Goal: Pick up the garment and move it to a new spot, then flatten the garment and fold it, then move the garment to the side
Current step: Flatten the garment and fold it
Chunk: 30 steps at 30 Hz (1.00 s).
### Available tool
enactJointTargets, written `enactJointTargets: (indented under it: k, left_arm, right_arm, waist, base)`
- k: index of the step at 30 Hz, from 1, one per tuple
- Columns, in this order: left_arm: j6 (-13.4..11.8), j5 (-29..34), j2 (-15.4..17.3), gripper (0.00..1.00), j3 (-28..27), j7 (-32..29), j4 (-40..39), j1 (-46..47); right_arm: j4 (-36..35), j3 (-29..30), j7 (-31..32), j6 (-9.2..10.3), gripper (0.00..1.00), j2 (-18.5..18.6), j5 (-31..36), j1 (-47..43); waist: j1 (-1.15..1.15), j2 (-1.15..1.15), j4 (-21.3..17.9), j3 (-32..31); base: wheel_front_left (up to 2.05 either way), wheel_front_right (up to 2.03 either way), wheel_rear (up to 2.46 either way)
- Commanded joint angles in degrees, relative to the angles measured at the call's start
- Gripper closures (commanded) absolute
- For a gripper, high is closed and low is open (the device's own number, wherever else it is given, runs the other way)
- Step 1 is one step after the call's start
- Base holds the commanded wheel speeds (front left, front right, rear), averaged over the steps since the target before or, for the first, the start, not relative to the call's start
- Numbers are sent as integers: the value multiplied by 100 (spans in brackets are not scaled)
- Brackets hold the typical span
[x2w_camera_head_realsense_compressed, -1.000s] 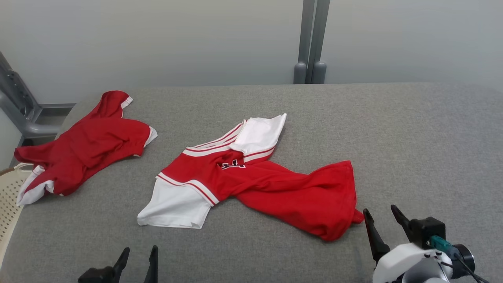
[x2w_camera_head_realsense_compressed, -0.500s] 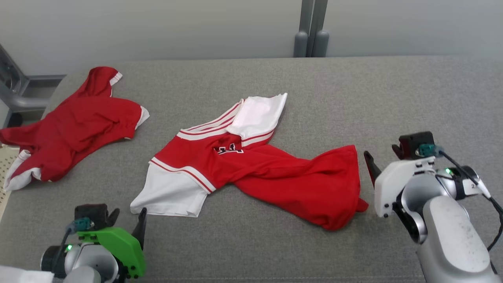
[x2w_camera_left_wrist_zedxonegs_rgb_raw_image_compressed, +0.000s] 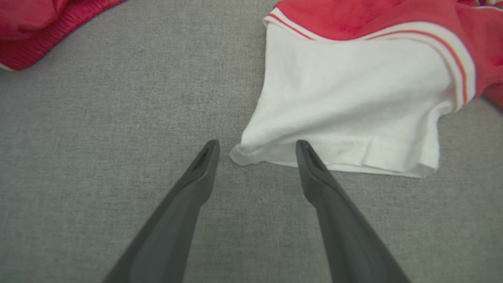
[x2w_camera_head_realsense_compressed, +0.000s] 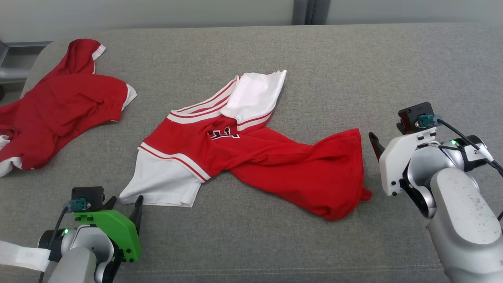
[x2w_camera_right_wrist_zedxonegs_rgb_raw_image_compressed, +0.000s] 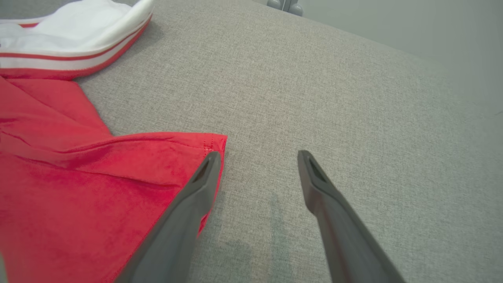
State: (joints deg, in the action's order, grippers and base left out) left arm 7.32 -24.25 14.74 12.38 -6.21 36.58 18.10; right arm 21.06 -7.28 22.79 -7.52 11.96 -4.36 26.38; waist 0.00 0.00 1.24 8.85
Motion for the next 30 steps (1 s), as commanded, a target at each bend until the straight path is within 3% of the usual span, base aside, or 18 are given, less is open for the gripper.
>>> enactJointTargets:
  k: [1,5,7,10,22,25,26,27,30]
  left_arm:
    - [16,-29,55,5,24,47,21,113]
    - [14,-120,87,43,158,104,65,159]
    - [15,-168,125,56,226,115,73,188]
    - [16,-243,154,97,329,124,68,238]
    - [16,-364,168,100,572,207,82,501]
    - [16,-377,149,100,629,219,113,569]
    - [16,-386,145,100,646,223,127,594]
    - [16,-399,142,100,664,228,140,618]
    - [16,-435,146,100,714,240,187,668]
  right_arm:
    - [39,-30,4,6,0,42,-76,69]
    - [202,-106,-6,6,0,109,-197,109]
    - [309,-140,6,6,0,131,-270,149]
    - [471,-226,-18,6,0,154,-420,260]
    - [1210,-543,-42,6,0,110,-862,790]
    - [1403,-579,-43,6,15,85,-1005,879]
    - [1468,-610,-12,6,44,81,-1047,903]
    - [1522,-634,14,6,52,80,-1099,920]
    - [1647,-697,18,6,53,84,-1194,948]
  waist:
    - [0,0,16,12]
    - [0,0,54,27]
    - [0,0,74,42]
    - [0,0,110,92]
    - [0,0,248,393]
    - [0,0,289,450]
    - [0,0,300,467]
    - [0,0,308,478]
    - [0,0,328,495]
  base:
    - [0,0,0]
    - [0,0,0]
    - [0,0,0]
    - [0,0,0]
    - [0,0,0]
    - [0,0,0]
    - [0,0,0]
    - [0,0,0]
    - [0,0,0]
